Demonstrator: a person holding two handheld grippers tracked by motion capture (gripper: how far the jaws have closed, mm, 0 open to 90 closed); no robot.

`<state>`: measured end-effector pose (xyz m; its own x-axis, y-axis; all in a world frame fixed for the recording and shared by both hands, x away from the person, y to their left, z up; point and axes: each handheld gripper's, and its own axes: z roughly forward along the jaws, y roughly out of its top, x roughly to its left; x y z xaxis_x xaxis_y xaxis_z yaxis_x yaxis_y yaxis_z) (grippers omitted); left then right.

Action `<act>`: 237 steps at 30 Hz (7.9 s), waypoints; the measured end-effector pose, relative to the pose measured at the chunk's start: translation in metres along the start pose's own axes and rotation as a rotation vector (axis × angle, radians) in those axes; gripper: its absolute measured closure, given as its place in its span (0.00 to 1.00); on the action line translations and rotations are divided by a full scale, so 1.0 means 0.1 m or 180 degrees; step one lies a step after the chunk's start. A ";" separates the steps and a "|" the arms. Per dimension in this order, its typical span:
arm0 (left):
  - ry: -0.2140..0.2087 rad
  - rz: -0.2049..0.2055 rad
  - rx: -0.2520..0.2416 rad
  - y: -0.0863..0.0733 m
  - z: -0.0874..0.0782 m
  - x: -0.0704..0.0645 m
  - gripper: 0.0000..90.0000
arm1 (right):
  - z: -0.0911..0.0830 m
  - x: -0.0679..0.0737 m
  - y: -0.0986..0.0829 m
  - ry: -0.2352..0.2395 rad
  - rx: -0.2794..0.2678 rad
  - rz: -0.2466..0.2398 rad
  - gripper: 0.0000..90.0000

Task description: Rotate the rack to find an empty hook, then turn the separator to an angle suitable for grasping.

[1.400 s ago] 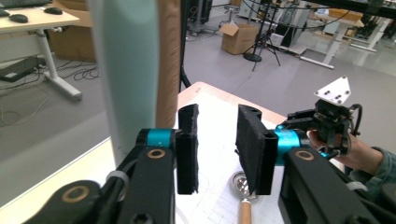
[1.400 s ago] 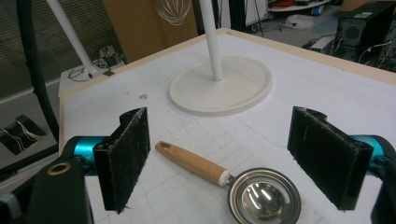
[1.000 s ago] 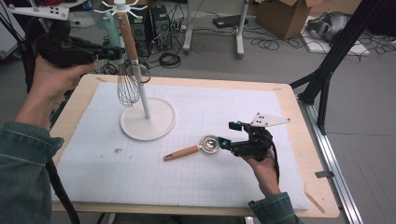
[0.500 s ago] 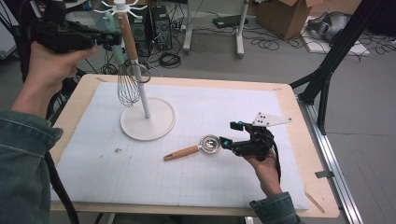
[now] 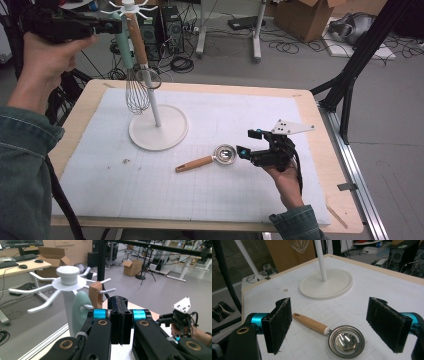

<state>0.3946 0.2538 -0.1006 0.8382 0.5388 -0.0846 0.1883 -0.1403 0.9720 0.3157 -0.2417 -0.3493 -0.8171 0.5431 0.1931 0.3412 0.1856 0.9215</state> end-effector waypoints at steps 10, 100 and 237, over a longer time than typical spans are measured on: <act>0.0114 -0.0053 -0.0005 -0.01 -0.02 0.09 1.00 | 0.00 0.00 0.01 0.0006 -0.0009 -0.0022 0.22; 0.0187 -0.0015 0.0331 -2.06 -0.14 -0.43 0.31 | 0.38 -0.08 -0.10 0.0072 0.0820 -0.0316 0.58; 0.0212 -0.0047 0.0684 -3.12 0.24 -0.67 0.22 | 2.03 0.50 -0.22 0.0641 0.2009 -0.1103 0.99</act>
<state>0.2918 0.2419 -0.4031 0.8003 0.5947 -0.0768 0.3109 -0.3020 0.9012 0.3617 -0.0523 -0.4279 -0.9749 0.2189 0.0406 0.2009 0.7866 0.5838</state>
